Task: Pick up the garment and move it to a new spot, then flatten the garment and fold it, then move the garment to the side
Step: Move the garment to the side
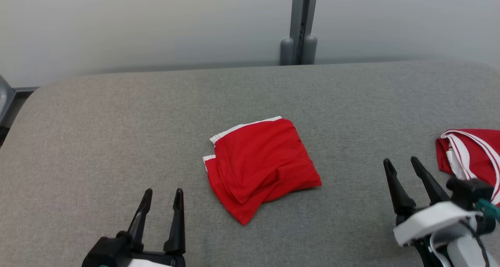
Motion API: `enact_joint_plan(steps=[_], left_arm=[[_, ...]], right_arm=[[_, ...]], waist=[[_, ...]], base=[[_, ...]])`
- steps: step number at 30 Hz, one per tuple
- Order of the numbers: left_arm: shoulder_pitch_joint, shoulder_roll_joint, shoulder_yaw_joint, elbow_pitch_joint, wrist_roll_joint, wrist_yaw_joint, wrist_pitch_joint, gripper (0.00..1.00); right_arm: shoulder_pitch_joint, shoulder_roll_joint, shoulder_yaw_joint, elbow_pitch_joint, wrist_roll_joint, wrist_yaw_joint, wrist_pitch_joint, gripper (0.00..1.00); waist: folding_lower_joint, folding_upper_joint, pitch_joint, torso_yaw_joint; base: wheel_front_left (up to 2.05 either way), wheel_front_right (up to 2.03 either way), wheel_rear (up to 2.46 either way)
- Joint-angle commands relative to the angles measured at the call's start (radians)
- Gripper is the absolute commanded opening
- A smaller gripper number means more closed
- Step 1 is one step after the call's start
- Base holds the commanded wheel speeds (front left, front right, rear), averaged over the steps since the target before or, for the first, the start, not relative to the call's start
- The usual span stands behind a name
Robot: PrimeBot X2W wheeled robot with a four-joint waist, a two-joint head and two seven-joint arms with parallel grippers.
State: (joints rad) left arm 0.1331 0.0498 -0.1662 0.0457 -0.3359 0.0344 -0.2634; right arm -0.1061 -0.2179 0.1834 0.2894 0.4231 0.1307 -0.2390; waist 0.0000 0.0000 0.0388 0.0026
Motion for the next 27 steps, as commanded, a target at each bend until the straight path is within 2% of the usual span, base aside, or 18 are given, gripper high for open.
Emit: enact_joint_plan(steps=[1,6,9,12,20,21,22,27], left_arm=[[-0.037,0.002,-0.015,0.002,0.009,-0.010,-0.001,1.00],[-0.120,0.002,-0.092,0.022,-0.001,-0.018,-0.002,1.00],[-0.150,0.003,-0.130,0.023,-0.029,-0.002,-0.001,1.00],[-0.165,0.003,-0.162,0.019,-0.056,0.017,-0.001,1.00],[-0.170,0.002,-0.213,0.010,-0.079,0.042,-0.001,1.00],[-0.173,0.002,-0.212,0.008,-0.080,0.045,-0.001,1.00],[-0.177,0.002,-0.210,0.004,-0.080,0.047,-0.001,1.00],[-0.182,0.003,-0.183,-0.007,-0.072,0.060,-0.001,1.00]], right_arm=[[-0.070,-0.012,0.021,0.024,0.051,0.000,0.038,1.00],[-0.290,-0.037,0.096,0.163,0.208,0.000,0.217,1.00],[-0.398,-0.042,0.145,0.250,0.270,0.000,0.345,1.00],[-0.465,-0.050,0.192,0.331,0.300,0.000,0.426,1.00],[-0.530,-0.035,0.287,0.493,0.309,0.000,0.498,1.00],[-0.533,-0.030,0.298,0.503,0.319,0.000,0.501,0.60],[-0.532,-0.022,0.316,0.503,0.326,0.000,0.507,0.00],[-0.557,-0.009,0.337,0.457,0.400,0.000,0.442,0.00]], waist=[[0.0000,0.0000,0.052,0.038],[0.0000,0.0000,0.122,0.122],[0.0000,0.0000,0.147,0.175],[0.0000,0.0000,0.168,0.218],[0.0000,0.0000,0.185,0.283],[0.0000,0.0000,0.191,0.283],[0.0000,0.0000,0.196,0.281],[0.0000,0.0000,0.209,0.217]], base=[[0.00,0.00,0.00],[0.00,0.00,0.00],[0.00,0.00,0.00],[0.00,0.00,0.00],[0.00,0.00,0.00],[0.00,0.00,0.00],[0.00,0.00,0.00],[0.00,0.00,0.00]])
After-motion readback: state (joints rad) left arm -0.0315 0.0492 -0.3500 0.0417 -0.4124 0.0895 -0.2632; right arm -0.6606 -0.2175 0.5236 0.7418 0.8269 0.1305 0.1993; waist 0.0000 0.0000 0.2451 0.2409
